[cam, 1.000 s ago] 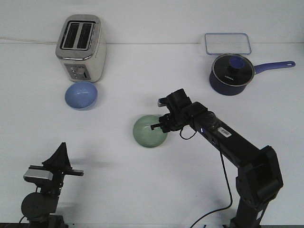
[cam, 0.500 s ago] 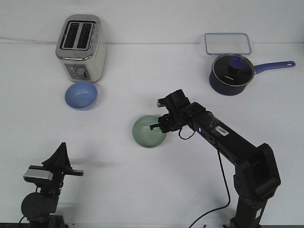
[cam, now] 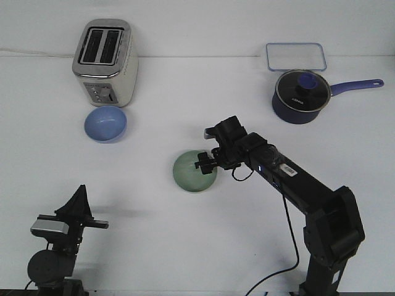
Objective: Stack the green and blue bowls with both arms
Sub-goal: 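Open the right gripper and withdraw it back to rest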
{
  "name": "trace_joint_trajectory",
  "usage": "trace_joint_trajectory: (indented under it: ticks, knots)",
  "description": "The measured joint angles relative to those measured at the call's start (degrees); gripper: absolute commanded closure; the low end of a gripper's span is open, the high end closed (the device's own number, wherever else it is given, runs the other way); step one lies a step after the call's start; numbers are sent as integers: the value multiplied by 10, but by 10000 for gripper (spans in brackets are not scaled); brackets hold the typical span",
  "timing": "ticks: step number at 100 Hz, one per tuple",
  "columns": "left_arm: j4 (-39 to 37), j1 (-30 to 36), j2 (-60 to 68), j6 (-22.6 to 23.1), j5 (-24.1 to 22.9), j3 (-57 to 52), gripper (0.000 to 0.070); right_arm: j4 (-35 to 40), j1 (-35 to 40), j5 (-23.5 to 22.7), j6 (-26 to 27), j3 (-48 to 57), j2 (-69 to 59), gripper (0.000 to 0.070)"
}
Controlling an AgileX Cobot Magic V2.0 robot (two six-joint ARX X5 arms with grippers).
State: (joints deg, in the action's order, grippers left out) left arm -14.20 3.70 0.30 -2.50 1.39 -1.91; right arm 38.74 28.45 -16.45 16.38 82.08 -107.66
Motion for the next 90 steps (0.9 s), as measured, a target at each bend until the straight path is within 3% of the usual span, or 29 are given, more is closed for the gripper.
trace_joint_trajectory:
  ticks: [23,43,69,90]
  knots:
    - [0,0,0,0,0,0,689,-2,-13,0,-1,0,11,233]
    - [0,0,0,0,0,0,690,-2,-47,0,-17,0,96,233]
    - [0,0,0,0,0,0,689,14,-129,4,-81,0,202,234]
    - [0,0,0,0,0,0,690,57,-215,47,-136,0,274,234]
